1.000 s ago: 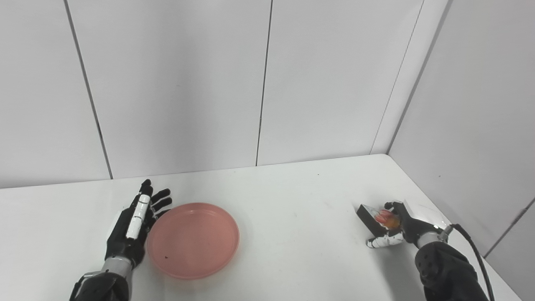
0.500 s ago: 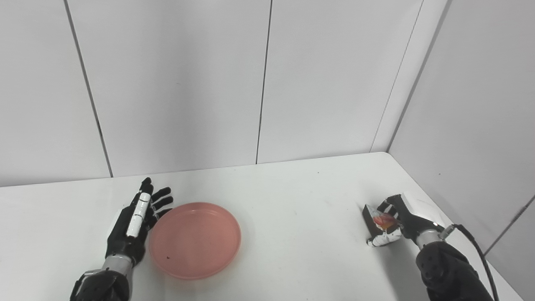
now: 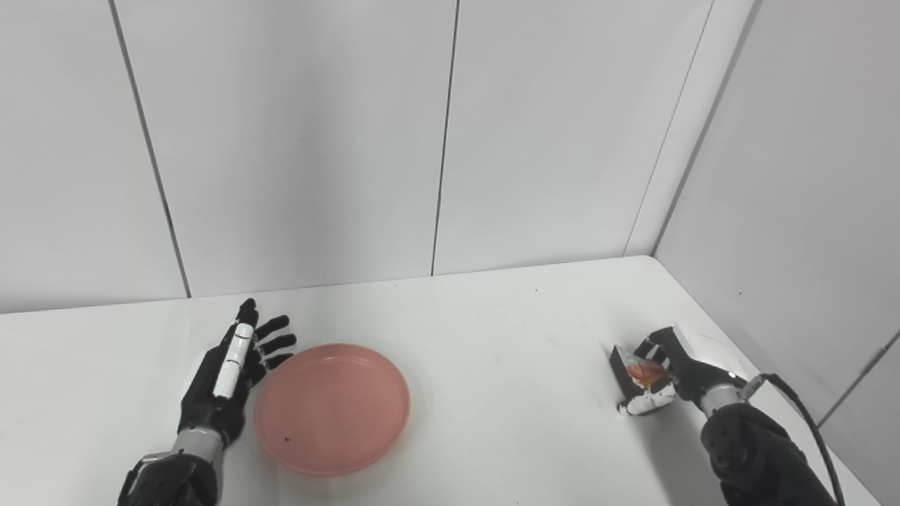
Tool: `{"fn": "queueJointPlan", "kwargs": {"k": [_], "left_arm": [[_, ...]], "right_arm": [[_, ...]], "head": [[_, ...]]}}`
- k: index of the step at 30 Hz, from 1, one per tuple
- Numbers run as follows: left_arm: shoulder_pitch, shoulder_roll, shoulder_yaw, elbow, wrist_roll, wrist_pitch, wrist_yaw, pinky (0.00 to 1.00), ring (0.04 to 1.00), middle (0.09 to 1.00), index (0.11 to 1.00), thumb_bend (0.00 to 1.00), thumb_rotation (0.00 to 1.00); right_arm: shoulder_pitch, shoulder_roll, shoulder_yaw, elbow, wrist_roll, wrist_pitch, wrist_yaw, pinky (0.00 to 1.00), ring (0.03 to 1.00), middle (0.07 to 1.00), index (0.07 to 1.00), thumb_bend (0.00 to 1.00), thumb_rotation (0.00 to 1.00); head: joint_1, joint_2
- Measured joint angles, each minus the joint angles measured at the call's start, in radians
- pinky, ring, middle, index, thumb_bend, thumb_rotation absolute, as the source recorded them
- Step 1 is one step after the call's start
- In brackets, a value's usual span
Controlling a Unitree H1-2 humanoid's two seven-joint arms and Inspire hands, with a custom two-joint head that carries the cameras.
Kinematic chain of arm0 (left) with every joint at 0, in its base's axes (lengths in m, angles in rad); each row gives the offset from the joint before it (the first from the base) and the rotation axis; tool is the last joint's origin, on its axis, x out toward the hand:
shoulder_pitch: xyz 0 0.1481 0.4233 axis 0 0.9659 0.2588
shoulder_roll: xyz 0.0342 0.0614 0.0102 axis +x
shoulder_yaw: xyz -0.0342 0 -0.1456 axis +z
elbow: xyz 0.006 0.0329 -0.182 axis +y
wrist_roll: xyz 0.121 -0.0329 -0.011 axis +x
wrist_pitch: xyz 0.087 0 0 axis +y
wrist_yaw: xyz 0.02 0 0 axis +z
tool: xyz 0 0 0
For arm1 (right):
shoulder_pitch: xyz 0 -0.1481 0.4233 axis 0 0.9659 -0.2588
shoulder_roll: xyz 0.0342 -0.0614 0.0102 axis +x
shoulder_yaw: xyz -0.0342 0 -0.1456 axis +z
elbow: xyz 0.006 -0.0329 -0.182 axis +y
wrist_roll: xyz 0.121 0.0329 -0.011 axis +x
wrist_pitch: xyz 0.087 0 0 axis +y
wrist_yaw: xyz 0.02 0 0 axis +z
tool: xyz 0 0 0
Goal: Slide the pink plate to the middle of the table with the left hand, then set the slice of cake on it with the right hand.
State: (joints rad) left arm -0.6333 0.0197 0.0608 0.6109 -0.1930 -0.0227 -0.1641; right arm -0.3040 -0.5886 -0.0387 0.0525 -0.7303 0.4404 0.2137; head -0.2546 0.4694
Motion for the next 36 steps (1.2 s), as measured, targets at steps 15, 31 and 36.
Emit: {"fn": "queueJointPlan", "kwargs": {"k": [15, 31, 36], "left_arm": [[-0.005, -0.002, -0.001, 0.006, 0.000, 0.001, -0.005, 0.64, 0.750, 0.807, 1.000, 0.70, 0.82], [-0.015, -0.036, -0.009, 0.039, 0.019, -0.031, 0.007, 0.64, 0.745, 0.811, 1.000, 0.66, 0.82], [-0.031, -0.054, -0.014, 0.079, 0.036, -0.071, 0.019, 0.64, 0.746, 0.821, 1.000, 0.62, 0.84]], "right_arm": [[-0.035, -0.014, 0.007, -0.245, 0.024, 0.017, 0.051, 0.30, 0.364, 0.435, 0.529, 0.53, 0.00], [-0.144, 0.034, 0.095, -0.340, -0.006, 0.017, 0.107, 0.30, 0.388, 0.453, 0.524, 0.53, 0.00], [-0.173, 0.041, 0.126, -0.320, 0.022, -0.051, 0.108, 0.29, 0.381, 0.436, 0.534, 0.52, 0.00]], "head": [[0.018, -0.009], [0.150, -0.002], [0.219, -0.005]]}}
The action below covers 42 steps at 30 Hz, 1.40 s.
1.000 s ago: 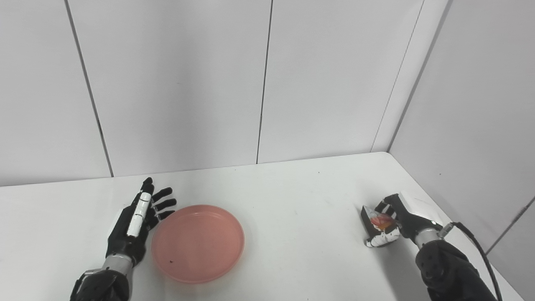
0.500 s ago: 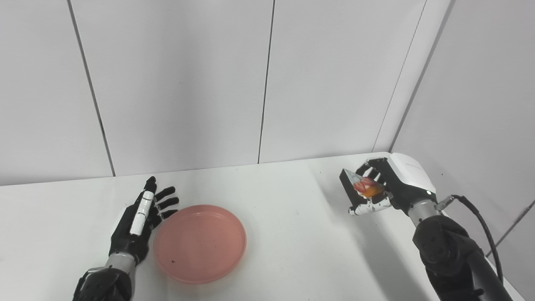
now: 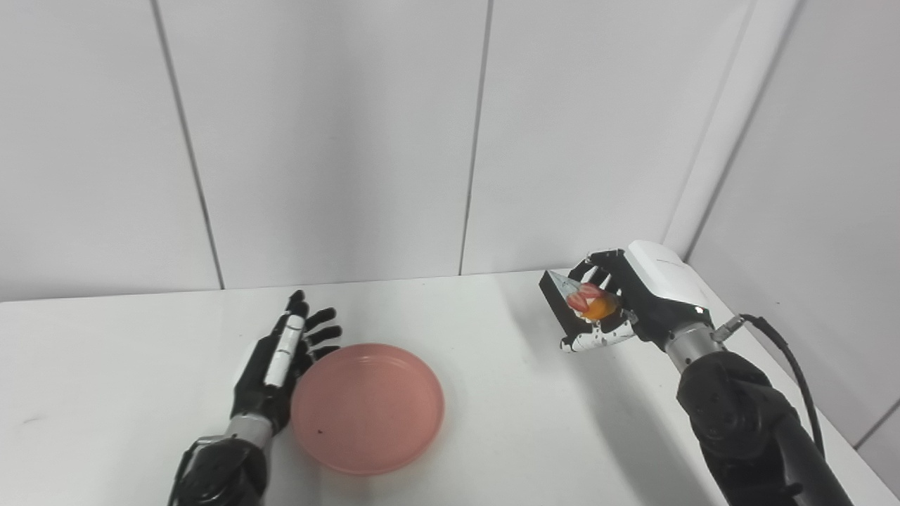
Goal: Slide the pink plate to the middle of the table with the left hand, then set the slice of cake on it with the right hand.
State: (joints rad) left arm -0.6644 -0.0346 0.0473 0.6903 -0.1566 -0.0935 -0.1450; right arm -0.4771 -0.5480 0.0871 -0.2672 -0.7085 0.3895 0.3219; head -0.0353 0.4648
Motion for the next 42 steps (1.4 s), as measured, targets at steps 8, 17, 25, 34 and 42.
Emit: {"fn": "queueJointPlan", "kwargs": {"k": [8, 17, 25, 34, 42], "left_arm": [[-0.027, -0.029, 0.002, 0.063, 0.005, -0.053, 0.020, 0.65, 0.738, 0.808, 1.000, 0.62, 0.82], [-0.043, -0.048, 0.010, 0.106, 0.005, -0.093, 0.029, 0.66, 0.739, 0.797, 1.000, 0.70, 0.78], [-0.060, -0.057, 0.011, 0.134, 0.014, -0.102, 0.048, 0.64, 0.714, 0.782, 1.000, 0.70, 0.78], [-0.063, -0.059, 0.011, 0.140, 0.021, -0.106, 0.053, 0.66, 0.727, 0.783, 1.000, 0.69, 0.79], [-0.067, -0.060, 0.012, 0.151, 0.021, -0.121, 0.053, 0.66, 0.724, 0.770, 1.000, 0.69, 0.78]], "right_arm": [[-0.037, 0.028, 0.051, 0.076, 0.050, -0.070, 0.001, 0.31, 0.395, 0.448, 0.536, 0.52, 0.00], [-0.068, 0.070, 0.147, 0.063, 0.039, -0.110, 0.041, 0.30, 0.379, 0.434, 0.542, 0.52, 0.00], [-0.099, 0.146, 0.188, 0.051, 0.031, -0.110, 0.069, 0.27, 0.356, 0.431, 0.540, 0.52, 0.00], [-0.138, 0.207, 0.250, 0.109, -0.017, -0.110, 0.100, 0.29, 0.378, 0.429, 0.538, 0.52, 0.00], [-0.147, 0.255, 0.285, 0.217, -0.012, -0.129, 0.105, 0.33, 0.407, 0.434, 0.539, 0.52, 0.00]], "head": [[0.074, -0.006], [0.141, -0.012], [0.183, -0.014], [0.193, -0.014], [0.190, -0.012]]}}
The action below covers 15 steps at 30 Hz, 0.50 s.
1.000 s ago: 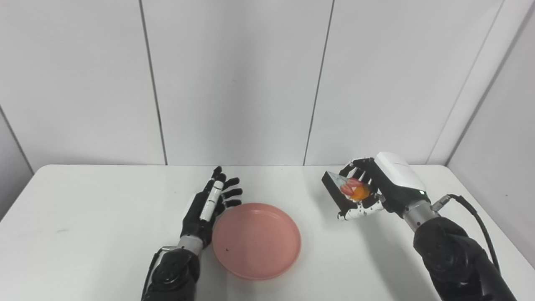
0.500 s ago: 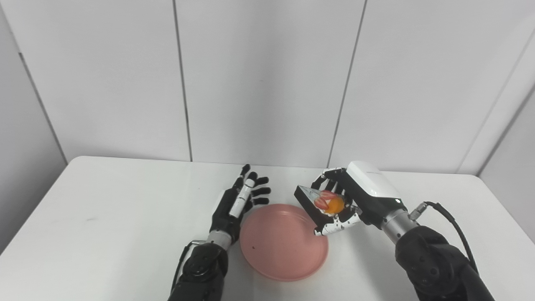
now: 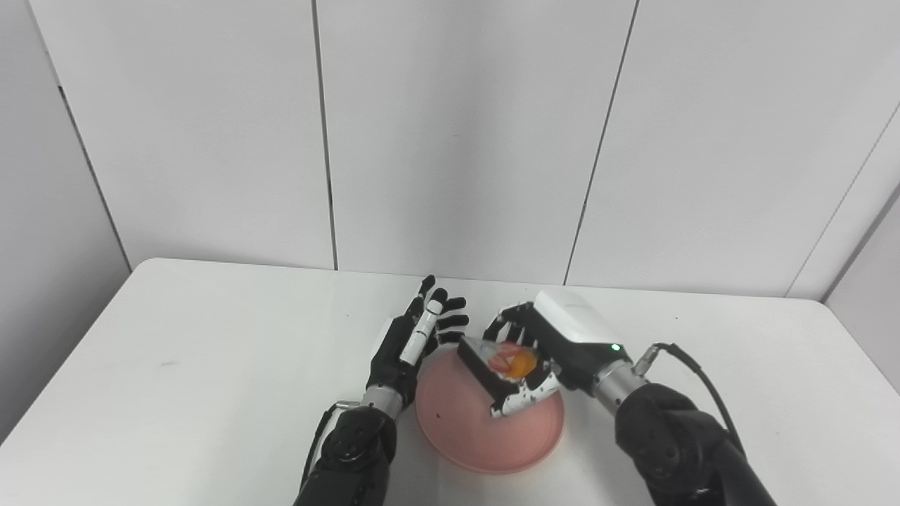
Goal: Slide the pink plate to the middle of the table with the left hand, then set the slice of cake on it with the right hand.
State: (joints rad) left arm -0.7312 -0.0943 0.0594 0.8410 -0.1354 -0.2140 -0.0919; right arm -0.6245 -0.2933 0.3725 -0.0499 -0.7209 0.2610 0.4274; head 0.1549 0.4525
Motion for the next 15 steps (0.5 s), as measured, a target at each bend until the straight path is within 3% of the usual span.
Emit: {"fn": "queueJointPlan", "kwargs": {"k": [15], "left_arm": [[0.042, 0.005, -0.010, -0.080, 0.000, 0.037, -0.008, 0.65, 0.724, 0.777, 1.000, 0.68, 0.79]], "right_arm": [[-0.001, 0.028, 0.066, 0.157, -0.034, -0.061, -0.071, 0.30, 0.385, 0.427, 0.531, 0.52, 0.00]], "head": [[-0.037, 0.008]]}}
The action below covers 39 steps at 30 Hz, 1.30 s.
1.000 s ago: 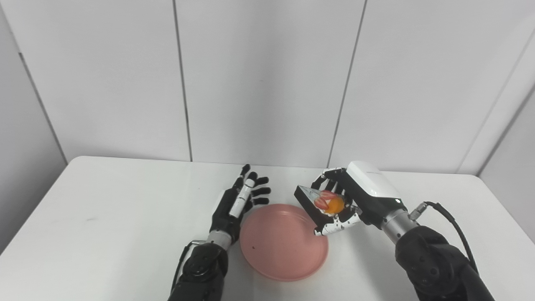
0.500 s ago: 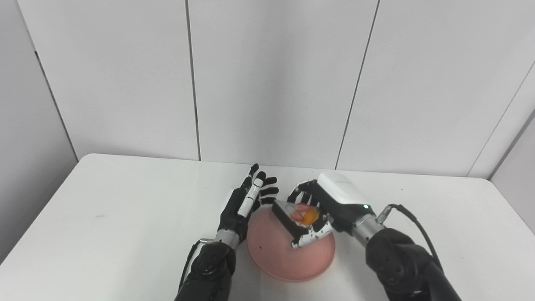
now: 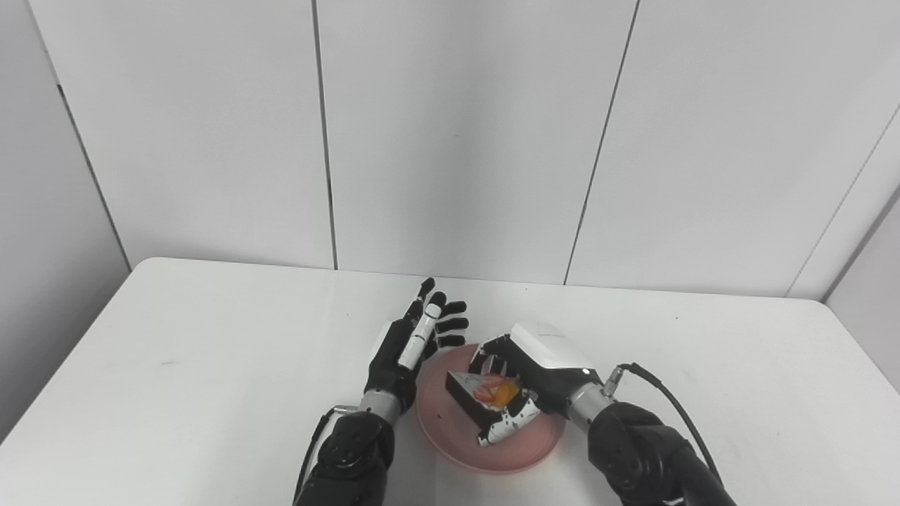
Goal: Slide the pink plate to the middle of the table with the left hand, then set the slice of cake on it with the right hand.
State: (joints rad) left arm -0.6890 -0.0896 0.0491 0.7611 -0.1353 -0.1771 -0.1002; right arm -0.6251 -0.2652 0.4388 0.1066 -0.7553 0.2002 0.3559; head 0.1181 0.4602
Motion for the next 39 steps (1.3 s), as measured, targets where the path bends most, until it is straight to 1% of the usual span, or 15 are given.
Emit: {"fn": "queueJointPlan", "kwargs": {"k": [4, 8, 9, 10, 11, 14, 15, 16, 17, 19, 23, 28, 34, 37, 39], "left_arm": [[0.002, 0.003, -0.003, -0.007, 0.000, 0.003, -0.004, 0.65, 0.721, 0.771, 1.000, 0.66, 0.80], [0.003, 0.005, -0.006, -0.007, 0.000, 0.004, -0.007, 0.65, 0.716, 0.772, 1.000, 0.66, 0.80], [0.003, 0.006, -0.006, -0.008, -0.001, 0.006, -0.010, 0.64, 0.714, 0.773, 1.000, 0.67, 0.80], [0.004, 0.007, -0.007, -0.010, -0.001, 0.009, -0.012, 0.64, 0.713, 0.772, 1.000, 0.67, 0.80], [0.004, 0.008, -0.010, -0.015, 0.000, 0.012, -0.016, 0.64, 0.715, 0.771, 1.000, 0.68, 0.81], [0.009, 0.011, -0.017, -0.023, 0.001, 0.025, -0.020, 0.63, 0.715, 0.769, 1.000, 0.67, 0.82], [0.011, 0.011, -0.019, -0.027, 0.001, 0.027, -0.020, 0.63, 0.715, 0.773, 1.000, 0.68, 0.82], [0.014, 0.012, -0.020, -0.035, 0.001, 0.032, -0.020, 0.62, 0.715, 0.773, 1.000, 0.68, 0.82], [0.017, 0.012, -0.021, -0.042, 0.001, 0.036, -0.020, 0.62, 0.718, 0.776, 1.000, 0.68, 0.82], [0.024, 0.013, -0.023, -0.050, 0.001, 0.037, -0.020, 0.62, 0.719, 0.779, 1.000, 0.68, 0.82], [0.029, 0.014, -0.025, -0.057, 0.002, 0.041, -0.018, 0.63, 0.729, 0.786, 1.000, 0.66, 0.83], [0.047, 0.015, -0.023, -0.093, 0.002, 0.065, -0.016, 0.65, 0.735, 0.788, 1.000, 0.63, 0.84], [0.076, 0.014, -0.004, -0.145, 0.001, 0.077, -0.003, 0.66, 0.757, 0.805, 1.000, 0.58, 0.85], [0.105, 0.020, -0.004, -0.186, 0.029, 0.076, 0.030, 0.72, 0.796, 0.846, 1.000, 0.58, 0.85], [0.131, 0.027, -0.004, -0.219, 0.049, 0.070, 0.054, 0.77, 0.820, 0.863, 1.000, 0.60, 0.84]], "right_arm": [[0.001, -0.001, 0.016, 0.023, -0.031, -0.036, -0.048, 0.28, 0.377, 0.420, 0.529, 0.52, 0.00], [0.001, -0.005, 0.028, 0.028, -0.058, -0.062, -0.082, 0.26, 0.358, 0.475, 0.495, 0.53, 0.00], [0.001, -0.004, 0.028, 0.028, -0.060, -0.064, -0.088, 0.27, 0.365, 0.485, 0.568, 0.75, 0.12], [0.002, -0.005, 0.028, 0.028, -0.061, -0.067, -0.093, 0.28, 0.381, 0.499, 0.597, 0.82, 0.20], [0.002, -0.005, 0.029, 0.028, -0.067, -0.072, -0.095, 0.30, 0.389, 0.507, 0.625, 0.86, 0.36], [0.002, -0.016, 0.042, 0.027, -0.089, -0.091, -0.099, 0.31, 0.383, 0.502, 0.640, 0.88, 0.48], [0.003, -0.018, 0.043, 0.027, -0.095, -0.092, -0.099, 0.47, 0.534, 0.608, 0.664, 0.89, 0.59], [0.004, -0.020, 0.044, 0.025, -0.100, -0.092, -0.099, 0.48, 0.545, 0.615, 0.665, 0.89, 0.60], [0.006, -0.024, 0.046, 0.022, -0.106, -0.093, -0.098, 0.59, 0.626, 0.671, 0.683, 0.90, 0.66], [0.011, -0.030, 0.048, 0.014, -0.114, -0.093, -0.096, 0.72, 0.712, 0.729, 0.708, 0.92, 0.74], [0.035, -0.041, 0.046, -0.012, -0.120, -0.094, -0.094, 0.75, 0.754, 0.770, 0.738, 0.97, 0.85], [0.066, -0.054, 0.030, -0.077, -0.119, -0.093, -0.079, 0.70, 0.753, 0.772, 0.742, 0.96, 0.86], [0.123, -0.060, -0.057, -0.142, -0.049, -0.117, -0.129, 0.56, 0.703, 0.748, 0.730, 0.82, 0.84], [0.170, -0.057, -0.123, -0.143, 0.025, -0.213, -0.230, 0.56, 0.708, 0.762, 0.746, 0.78, 0.90], [0.194, -0.040, -0.179, -0.098, 0.081, -0.322, -0.340, 0.60, 0.727, 0.774, 0.762, 0.75, 0.93]], "head": [[-0.018, 0.000], [-0.025, 0.002], [-0.025, 0.003], [-0.026, 0.003], [-0.026, 0.003], [-0.028, 0.006], [-0.028, 0.008], [-0.028, 0.008], [-0.028, 0.009], [-0.028, 0.009], [-0.026, 0.014], [-0.028, 0.015], [-0.031, 0.017], [-0.035, 0.020], [-0.035, 0.020]]}}
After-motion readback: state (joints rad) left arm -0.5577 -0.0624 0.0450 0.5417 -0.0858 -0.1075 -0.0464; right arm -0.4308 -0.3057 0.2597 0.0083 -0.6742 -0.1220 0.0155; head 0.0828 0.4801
